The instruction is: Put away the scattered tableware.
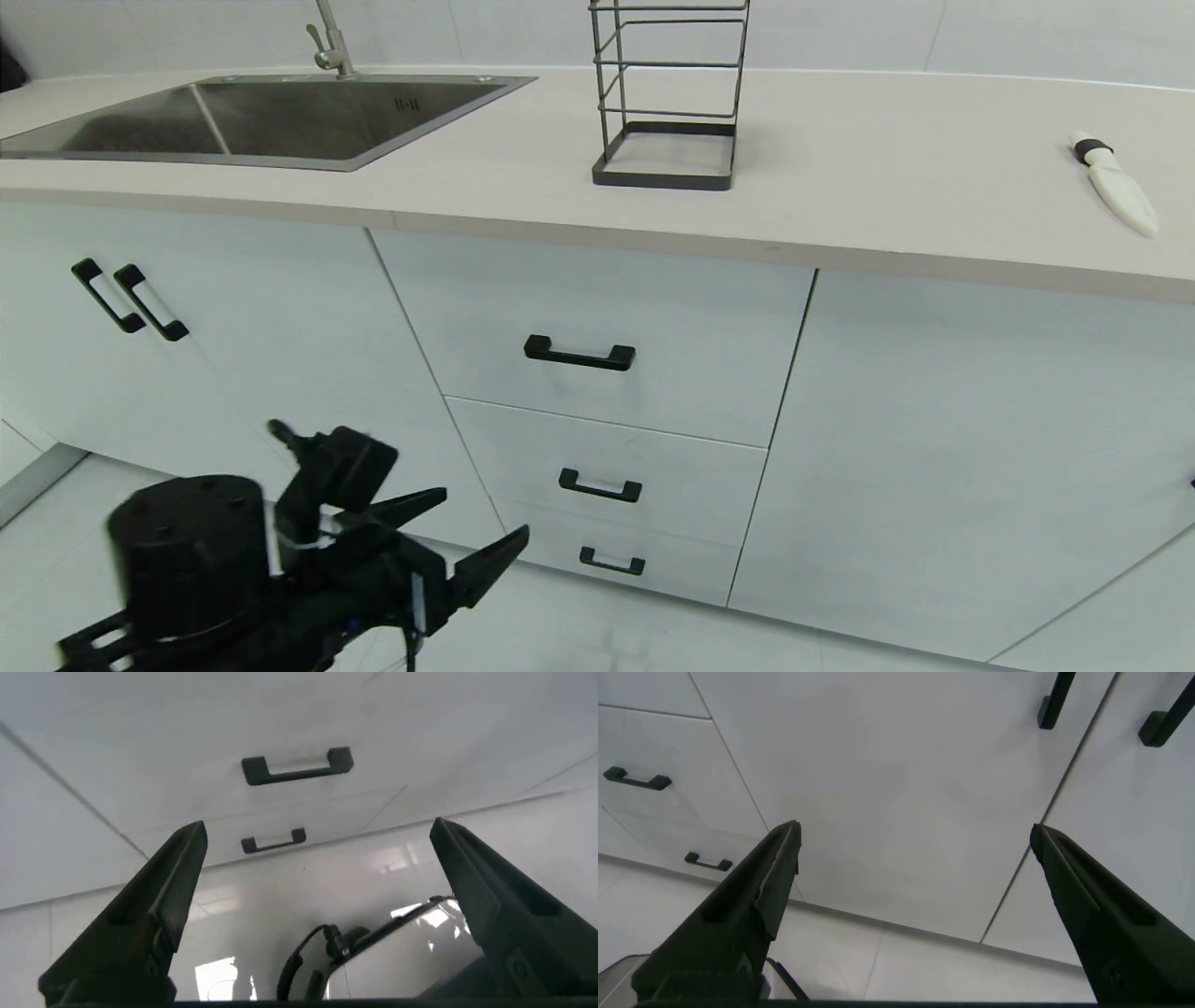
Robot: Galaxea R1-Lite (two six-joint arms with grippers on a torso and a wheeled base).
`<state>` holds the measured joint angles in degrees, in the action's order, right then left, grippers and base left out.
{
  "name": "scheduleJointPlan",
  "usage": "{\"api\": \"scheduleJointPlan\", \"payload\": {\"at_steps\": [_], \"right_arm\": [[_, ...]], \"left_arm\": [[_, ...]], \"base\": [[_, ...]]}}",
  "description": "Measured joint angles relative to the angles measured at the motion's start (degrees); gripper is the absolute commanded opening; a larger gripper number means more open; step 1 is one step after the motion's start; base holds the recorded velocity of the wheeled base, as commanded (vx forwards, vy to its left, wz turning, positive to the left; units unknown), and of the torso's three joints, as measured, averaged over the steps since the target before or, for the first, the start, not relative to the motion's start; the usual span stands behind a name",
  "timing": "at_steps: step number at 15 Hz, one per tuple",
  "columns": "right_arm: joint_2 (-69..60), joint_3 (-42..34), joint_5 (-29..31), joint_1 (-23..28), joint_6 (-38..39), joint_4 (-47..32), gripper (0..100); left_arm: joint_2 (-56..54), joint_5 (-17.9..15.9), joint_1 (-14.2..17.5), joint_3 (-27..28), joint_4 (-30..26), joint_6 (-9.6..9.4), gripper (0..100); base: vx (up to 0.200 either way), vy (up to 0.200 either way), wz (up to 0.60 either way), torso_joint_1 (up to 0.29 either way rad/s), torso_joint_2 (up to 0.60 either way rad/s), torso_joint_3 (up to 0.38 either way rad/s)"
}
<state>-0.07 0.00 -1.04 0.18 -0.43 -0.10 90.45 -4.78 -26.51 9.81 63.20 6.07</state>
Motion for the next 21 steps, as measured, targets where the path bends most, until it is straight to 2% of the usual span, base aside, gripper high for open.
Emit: {"api": "scheduleJointPlan", "payload": {"at_steps": [2,4,9,10,11,12,13,14,15,16,17,18,19,20,21], "right_arm": [[0.02,0.00,0.00,0.00,0.00,0.00,100],[0.02,0.00,-0.02,0.00,-0.04,0.02,100],[0.02,0.00,-0.05,0.00,-0.04,0.00,100],[0.02,0.00,-0.02,0.00,-0.01,0.00,100],[0.00,0.00,0.00,0.00,0.00,0.02,100],[0.02,0.00,0.00,0.00,0.00,0.02,100],[0.00,0.00,0.00,0.00,0.00,0.00,100],[0.00,0.00,0.00,-0.02,0.05,0.00,100],[0.00,0.00,0.00,0.00,0.02,0.00,100],[0.00,0.00,0.00,0.00,0.07,0.00,100],[0.00,0.00,0.02,-0.02,0.10,0.00,100],[0.00,0.00,0.02,-0.02,0.10,0.00,100],[0.00,0.00,0.06,-0.02,0.10,0.00,100],[0.00,0.00,0.06,0.02,0.10,0.00,100],[0.02,0.00,0.09,0.00,0.16,0.00,100]], "left_arm": [[-13.08,-0.15,1.82,-4.19,-3.45,-0.16,100],[-28.09,-0.80,4.77,-6.42,-10.78,-0.74,100],[-69.04,-3.93,12.74,-8.74,-43.33,-1.67,100],[-74.39,-4.28,14.75,-9.02,-49.52,-1.89,100],[-78.28,-4.52,18.20,-9.24,-53.92,-2.24,100],[-81.45,-4.50,22.31,-9.44,-56.80,-3.17,100],[-83.76,-3.32,25.11,-9.57,-58.41,-4.71,100],[-85.69,-0.80,26.14,-9.68,-59.53,-6.97,100],[-87.32,3.15,26.54,-9.74,-59.94,-10.01,100],[-88.42,4.10,26.73,-9.76,-58.42,-10.74,100],[-89.16,4.38,26.84,-9.76,-57.67,-10.67,100],[-89.71,4.53,26.87,-9.76,-60.88,-9.62,100],[-90.05,4.62,26.87,-9.79,-63.53,-7.68,100],[-90.27,4.57,26.87,-9.79,-63.42,-5.91,100],[-90.38,4.51,26.87,-9.81,-63.29,-6.18,100]], "base": [[0.000,0.000,0.00,0.000,0.00,0.000],[0.000,0.000,0.00,0.000,0.00,0.000],[0.000,0.000,0.00,0.000,0.00,0.000],[0.000,0.000,0.00,0.000,0.00,0.000],[0.000,0.000,0.00,0.000,0.00,0.000],[0.000,0.000,0.00,0.000,0.00,0.000],[0.000,0.000,0.00,0.000,0.00,0.000],[0.000,0.000,0.00,0.000,0.00,0.000],[0.000,0.000,-0.60,0.007,0.00,0.002],[0.000,0.000,-0.60,0.002,0.01,0.012],[0.000,0.000,-0.60,-0.002,0.00,0.002],[0.000,0.000,-0.60,-0.002,0.00,0.002],[0.000,0.000,0.00,0.000,0.00,0.000],[0.000,0.000,0.00,0.000,0.00,0.000],[0.000,0.000,0.00,0.000,0.00,0.000]]}}
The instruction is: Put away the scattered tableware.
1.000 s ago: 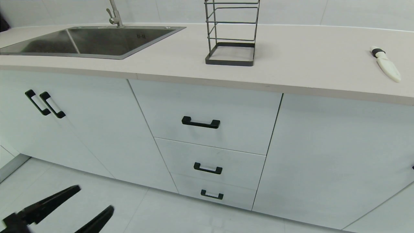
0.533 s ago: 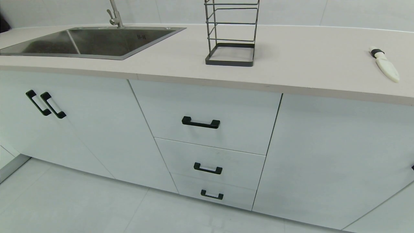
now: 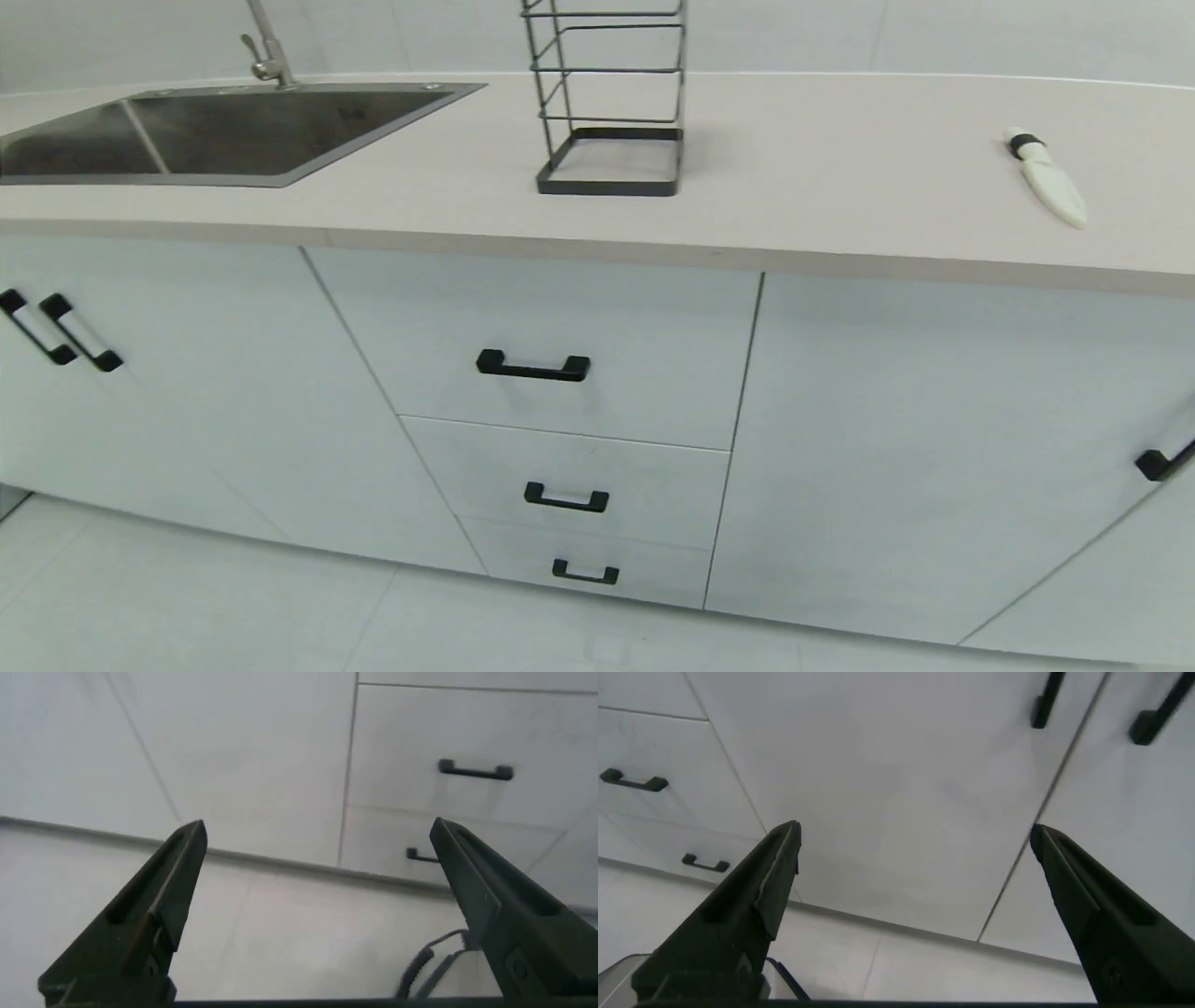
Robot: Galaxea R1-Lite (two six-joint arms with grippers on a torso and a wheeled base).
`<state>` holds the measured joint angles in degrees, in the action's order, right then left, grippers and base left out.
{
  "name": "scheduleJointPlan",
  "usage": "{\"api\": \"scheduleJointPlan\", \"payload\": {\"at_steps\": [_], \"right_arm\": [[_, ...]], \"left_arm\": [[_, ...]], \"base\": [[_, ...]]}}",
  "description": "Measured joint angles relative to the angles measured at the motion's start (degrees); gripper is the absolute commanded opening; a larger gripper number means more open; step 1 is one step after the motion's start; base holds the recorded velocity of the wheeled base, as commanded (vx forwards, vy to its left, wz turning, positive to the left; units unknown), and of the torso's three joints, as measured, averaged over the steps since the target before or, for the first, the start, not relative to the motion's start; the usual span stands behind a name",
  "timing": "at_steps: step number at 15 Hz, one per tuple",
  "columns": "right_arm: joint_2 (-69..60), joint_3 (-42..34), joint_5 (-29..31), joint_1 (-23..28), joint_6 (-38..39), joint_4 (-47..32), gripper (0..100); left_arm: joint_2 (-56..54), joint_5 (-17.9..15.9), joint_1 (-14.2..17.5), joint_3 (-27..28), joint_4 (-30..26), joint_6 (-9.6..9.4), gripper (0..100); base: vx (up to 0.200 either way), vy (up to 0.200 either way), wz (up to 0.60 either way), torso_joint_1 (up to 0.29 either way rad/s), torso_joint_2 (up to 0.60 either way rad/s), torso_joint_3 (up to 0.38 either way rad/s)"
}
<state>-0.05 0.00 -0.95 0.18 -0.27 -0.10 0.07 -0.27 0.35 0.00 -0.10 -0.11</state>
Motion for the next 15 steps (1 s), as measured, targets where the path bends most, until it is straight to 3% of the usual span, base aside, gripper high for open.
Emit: {"api": "scheduleJointPlan", "payload": {"at_steps": [6,9,15], "right_arm": [[0.00,0.00,0.02,0.02,-0.11,0.00,100],[-0.02,0.00,0.00,-0.02,-0.06,0.00,100],[-0.02,0.00,0.02,0.00,-0.06,0.00,100]], "left_arm": [[-0.17,0.13,-0.05,0.00,0.00,-0.02,100],[-0.17,0.24,-0.05,0.00,0.10,-0.38,100],[-0.17,0.32,-0.02,0.02,0.00,0.13,100]], "base": [[0.000,0.000,0.00,0.000,0.00,0.000],[0.200,0.000,0.00,0.004,0.00,0.005],[0.000,0.000,0.00,0.000,0.00,0.000]]}}
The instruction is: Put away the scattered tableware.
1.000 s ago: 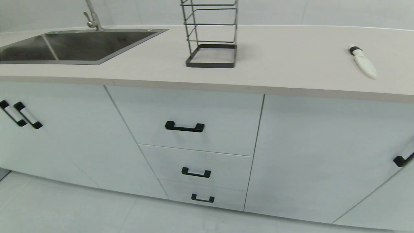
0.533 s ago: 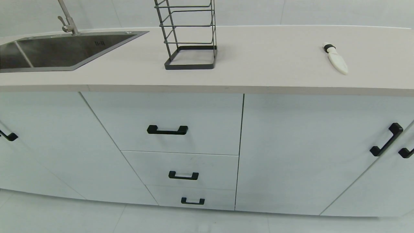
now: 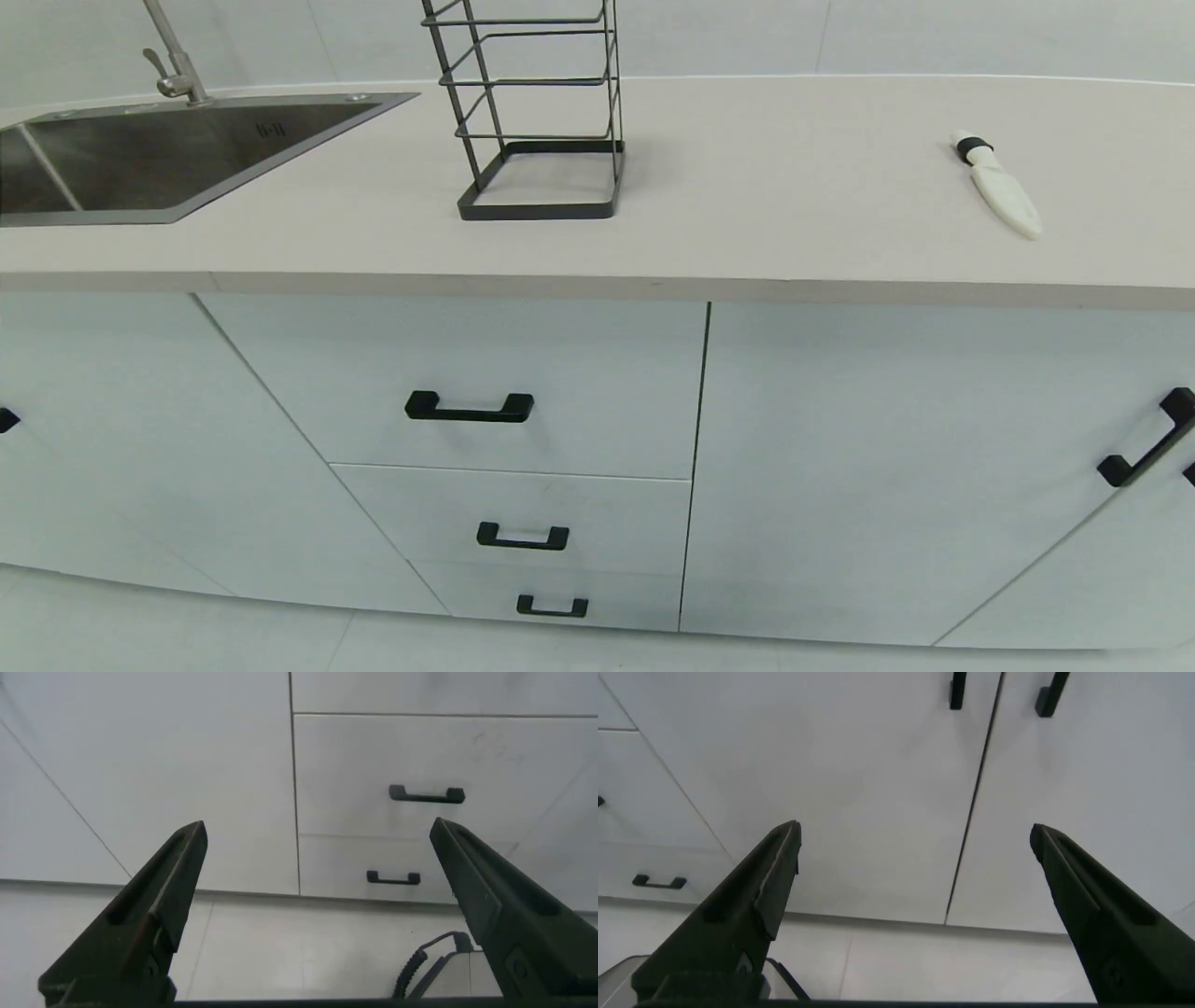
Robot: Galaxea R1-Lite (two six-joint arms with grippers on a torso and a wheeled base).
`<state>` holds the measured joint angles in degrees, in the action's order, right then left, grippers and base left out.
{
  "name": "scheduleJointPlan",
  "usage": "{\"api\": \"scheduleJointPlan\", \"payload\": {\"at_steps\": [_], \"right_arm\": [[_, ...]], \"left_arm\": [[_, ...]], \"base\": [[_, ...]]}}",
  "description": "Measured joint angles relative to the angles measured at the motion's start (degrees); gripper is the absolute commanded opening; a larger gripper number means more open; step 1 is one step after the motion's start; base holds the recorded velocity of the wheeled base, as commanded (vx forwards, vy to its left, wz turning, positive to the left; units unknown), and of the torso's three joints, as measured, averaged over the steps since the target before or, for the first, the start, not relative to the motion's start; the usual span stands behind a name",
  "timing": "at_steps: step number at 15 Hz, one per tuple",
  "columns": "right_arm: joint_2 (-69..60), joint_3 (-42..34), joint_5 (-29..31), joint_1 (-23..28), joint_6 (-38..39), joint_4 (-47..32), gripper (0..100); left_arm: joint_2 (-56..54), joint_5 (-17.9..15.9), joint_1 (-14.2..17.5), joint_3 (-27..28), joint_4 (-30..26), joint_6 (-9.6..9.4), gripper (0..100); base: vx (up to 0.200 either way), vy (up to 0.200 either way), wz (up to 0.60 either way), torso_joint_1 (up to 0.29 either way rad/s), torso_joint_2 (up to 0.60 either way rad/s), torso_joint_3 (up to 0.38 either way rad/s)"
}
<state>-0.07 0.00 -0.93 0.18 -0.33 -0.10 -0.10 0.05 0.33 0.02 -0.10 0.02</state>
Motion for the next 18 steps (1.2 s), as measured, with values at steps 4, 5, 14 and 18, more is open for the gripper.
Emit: {"api": "scheduleJointPlan", "payload": {"at_steps": [4,5,14,18], "right_arm": [[0.00,0.00,-0.02,-0.02,-0.07,0.00,100],[0.00,0.00,-0.02,-0.02,-0.07,0.00,100],[0.07,0.00,-0.02,-0.02,-0.10,0.00,100],[0.07,0.00,-0.02,-0.02,-0.10,0.00,100]], "left_arm": [[0.00,0.00,0.00,-0.02,0.00,0.05,100],[0.00,0.00,0.00,-0.02,0.02,0.05,100],[0.00,0.09,0.00,-0.02,0.00,0.05,100],[0.00,0.11,0.00,-0.02,0.07,0.49,100]], "base": [[0.000,0.000,-0.45,-0.002,0.00,0.002],[0.000,0.000,0.00,0.000,0.00,0.000],[0.000,0.000,0.00,0.000,0.00,0.000],[0.000,0.000,0.00,0.073,-0.08,-0.013]]}}
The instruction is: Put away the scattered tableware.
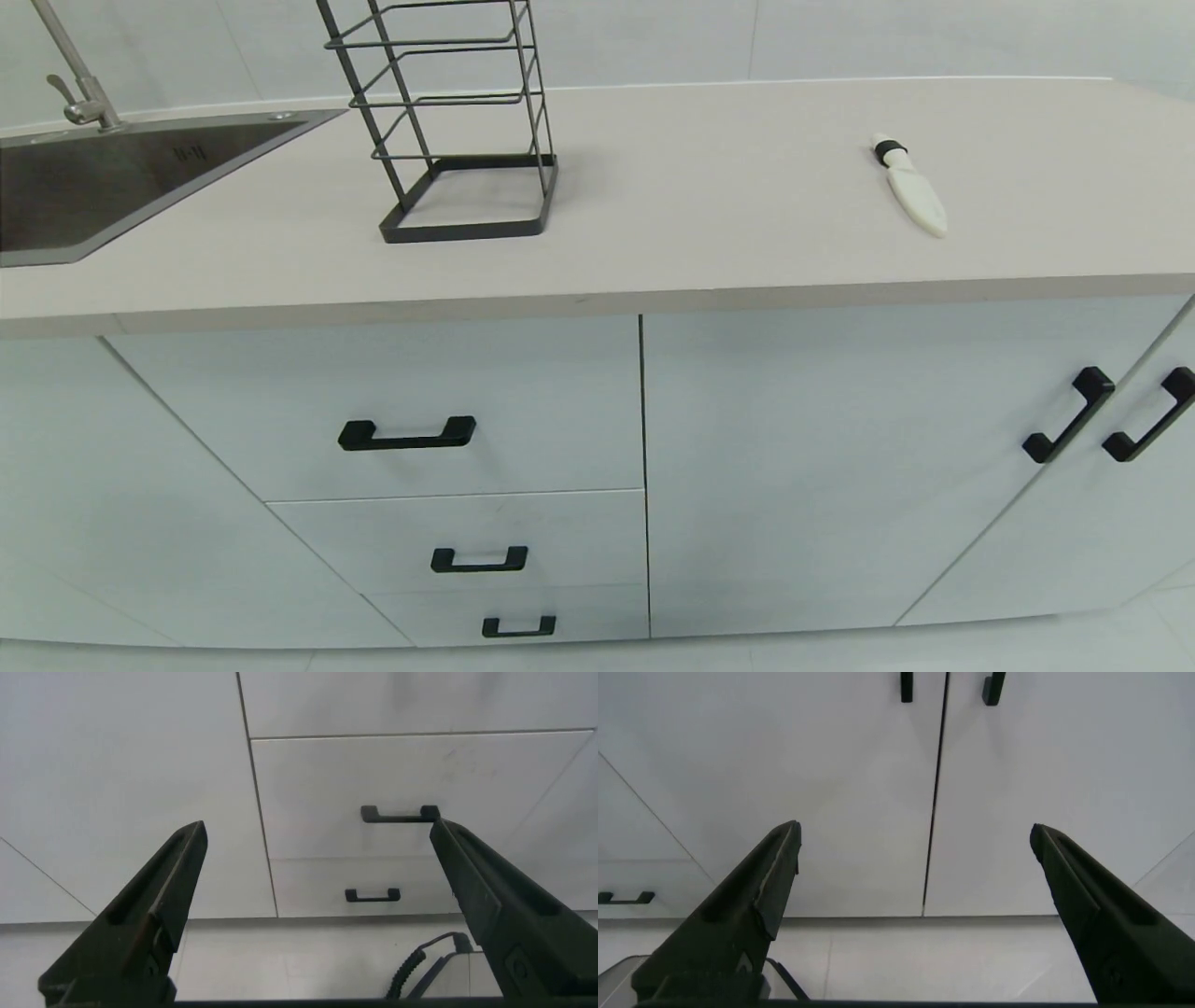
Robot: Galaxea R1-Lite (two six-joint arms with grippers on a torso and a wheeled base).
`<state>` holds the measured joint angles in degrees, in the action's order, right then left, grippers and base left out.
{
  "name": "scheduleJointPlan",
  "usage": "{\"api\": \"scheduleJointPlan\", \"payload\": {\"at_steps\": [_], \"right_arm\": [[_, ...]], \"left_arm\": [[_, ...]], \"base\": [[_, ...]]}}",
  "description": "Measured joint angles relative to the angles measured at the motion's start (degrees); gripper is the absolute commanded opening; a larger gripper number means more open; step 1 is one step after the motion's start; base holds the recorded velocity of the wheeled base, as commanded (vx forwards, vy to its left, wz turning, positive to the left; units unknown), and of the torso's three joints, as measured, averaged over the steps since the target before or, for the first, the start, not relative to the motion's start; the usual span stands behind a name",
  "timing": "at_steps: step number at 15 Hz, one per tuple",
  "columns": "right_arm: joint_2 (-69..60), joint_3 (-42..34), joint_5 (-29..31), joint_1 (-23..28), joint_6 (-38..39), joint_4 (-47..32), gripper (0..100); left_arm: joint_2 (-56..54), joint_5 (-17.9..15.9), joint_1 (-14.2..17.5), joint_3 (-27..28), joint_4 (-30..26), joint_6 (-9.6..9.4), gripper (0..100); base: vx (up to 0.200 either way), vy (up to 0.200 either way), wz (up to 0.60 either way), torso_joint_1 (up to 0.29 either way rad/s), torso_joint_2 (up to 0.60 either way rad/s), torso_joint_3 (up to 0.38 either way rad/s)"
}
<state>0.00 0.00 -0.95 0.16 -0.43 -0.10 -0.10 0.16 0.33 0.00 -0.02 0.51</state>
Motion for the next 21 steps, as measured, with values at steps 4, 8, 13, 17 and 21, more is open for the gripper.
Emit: {"api": "scheduleJointPlan", "payload": {"at_steps": [4,8,13,17,21], "right_arm": [[0.00,0.00,0.00,0.02,0.00,0.00,100],[-0.02,0.00,0.00,0.00,0.00,0.00,100],[0.00,0.00,0.00,0.02,0.02,0.00,100],[0.00,0.00,0.02,0.02,0.00,0.00,100],[0.00,0.00,0.00,0.02,0.00,0.00,100]], "left_arm": [[0.02,0.66,-0.02,0.00,0.00,0.38,100],[0.02,3.72,-0.02,0.02,0.07,-0.33,100],[0.02,2.52,0.00,0.00,0.12,-3.02,100],[0.02,2.55,0.00,0.02,0.05,-2.56,100],[0.02,2.62,-0.02,0.00,0.02,0.55,100]], "base": [[0.000,0.000,0.00,0.238,-0.14,-0.159],[0.000,0.000,0.00,0.204,-0.63,-0.198],[0.000,0.000,0.00,0.182,-0.48,-0.215],[0.000,0.000,0.00,0.294,-0.48,-0.225],[0.000,0.000,0.00,0.310,-0.50,-0.238]]}}
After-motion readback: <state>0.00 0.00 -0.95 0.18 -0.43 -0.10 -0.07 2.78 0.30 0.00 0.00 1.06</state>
